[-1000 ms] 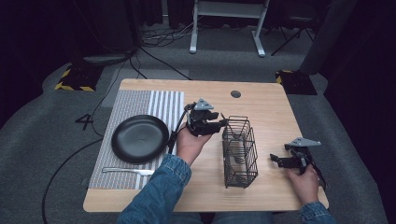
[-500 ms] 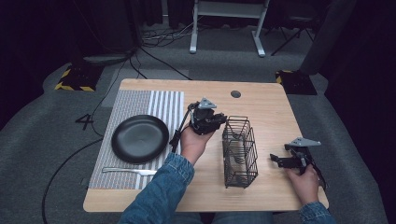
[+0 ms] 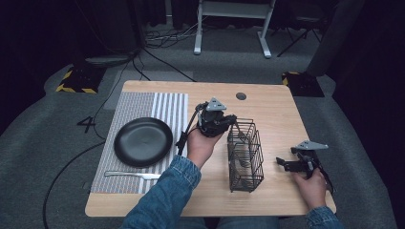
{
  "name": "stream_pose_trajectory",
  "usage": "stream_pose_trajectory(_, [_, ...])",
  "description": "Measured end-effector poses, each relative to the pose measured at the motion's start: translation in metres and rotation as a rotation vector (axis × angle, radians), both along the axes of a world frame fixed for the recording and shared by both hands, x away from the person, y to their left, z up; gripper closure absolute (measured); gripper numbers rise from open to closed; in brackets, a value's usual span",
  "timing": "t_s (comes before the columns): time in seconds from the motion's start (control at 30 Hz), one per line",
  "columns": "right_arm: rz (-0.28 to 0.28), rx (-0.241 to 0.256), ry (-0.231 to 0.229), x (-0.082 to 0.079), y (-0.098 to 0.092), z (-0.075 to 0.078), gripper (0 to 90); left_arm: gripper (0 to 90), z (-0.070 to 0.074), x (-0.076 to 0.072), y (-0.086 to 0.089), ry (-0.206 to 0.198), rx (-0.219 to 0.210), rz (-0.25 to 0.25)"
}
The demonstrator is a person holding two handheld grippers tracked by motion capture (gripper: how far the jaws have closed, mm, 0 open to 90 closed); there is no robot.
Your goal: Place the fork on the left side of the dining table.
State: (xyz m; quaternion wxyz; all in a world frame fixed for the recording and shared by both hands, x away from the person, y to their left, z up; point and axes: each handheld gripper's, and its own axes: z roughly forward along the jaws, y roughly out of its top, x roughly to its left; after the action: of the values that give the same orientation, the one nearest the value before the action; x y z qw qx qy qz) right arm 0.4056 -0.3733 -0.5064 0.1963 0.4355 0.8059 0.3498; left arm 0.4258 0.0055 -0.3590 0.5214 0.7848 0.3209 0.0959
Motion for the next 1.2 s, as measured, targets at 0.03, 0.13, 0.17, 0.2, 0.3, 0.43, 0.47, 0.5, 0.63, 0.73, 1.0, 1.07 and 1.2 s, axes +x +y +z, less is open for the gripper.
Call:
stream_pose_trajectory(0.03, [0.0,0.0,0.0,0.0,0.0,0.0,13.4,86.4,0.006,-0.001,0.0,-0.012,0.008,-0.004])
stream_pose_trajectory(0.13, [0.0,0.0,0.0,0.0,0.0,0.0,13.4,86.4,0.013,0.0,0.002,-0.017,0.017,-0.011])
stream_pose_trajectory(0.17, [0.001,0.0,0.0,0.0,0.0,0.0,13.4,86.4,0.015,0.001,0.003,-0.02,0.018,-0.013])
stream_pose_trajectory(0.2, [0.001,0.0,0.0,0.0,0.0,0.0,13.4,86.4,0.018,0.001,0.004,-0.023,0.021,-0.017])
stream_pose_trajectory(0.3, [0.001,0.0,0.0,0.0,0.0,0.0,13.4,86.4,0.025,-0.001,0.007,-0.033,0.02,-0.018])
stream_pose_trajectory(0.43, [0.001,0.001,0.0,0.0,0.0,0.0,13.6,86.4,0.038,-0.005,0.013,-0.042,0.004,-0.026])
stream_pose_trajectory(0.47, [0.001,0.001,0.0,0.0,0.0,0.0,13.6,86.4,0.038,-0.005,0.013,-0.042,0.004,-0.026])
stream_pose_trajectory(0.5, [0.002,-0.001,-0.001,0.0,0.0,0.0,14.0,86.4,0.045,-0.007,0.017,-0.047,-0.008,-0.028])
stream_pose_trajectory(0.63, [0.002,0.0,-0.001,0.0,0.0,0.0,14.2,86.4,0.056,-0.01,0.023,-0.061,-0.013,-0.027])
stream_pose_trajectory(0.73, [0.002,0.0,-0.002,0.0,0.0,0.0,14.4,86.4,0.068,-0.013,0.031,-0.083,-0.02,-0.008])
stream_pose_trajectory(1.0, [0.003,0.001,-0.002,0.0,0.0,0.0,14.7,86.4,0.084,-0.015,0.056,-0.104,-0.043,0.049])
stream_pose_trajectory(1.07, [0.003,0.001,-0.002,0.0,0.0,0.0,14.6,86.4,0.085,-0.015,0.062,-0.108,-0.044,0.063])
stream_pose_trajectory(1.2, [0.003,0.0,-0.002,0.0,0.0,0.0,14.7,86.4,0.087,-0.013,0.071,-0.116,-0.049,0.094])
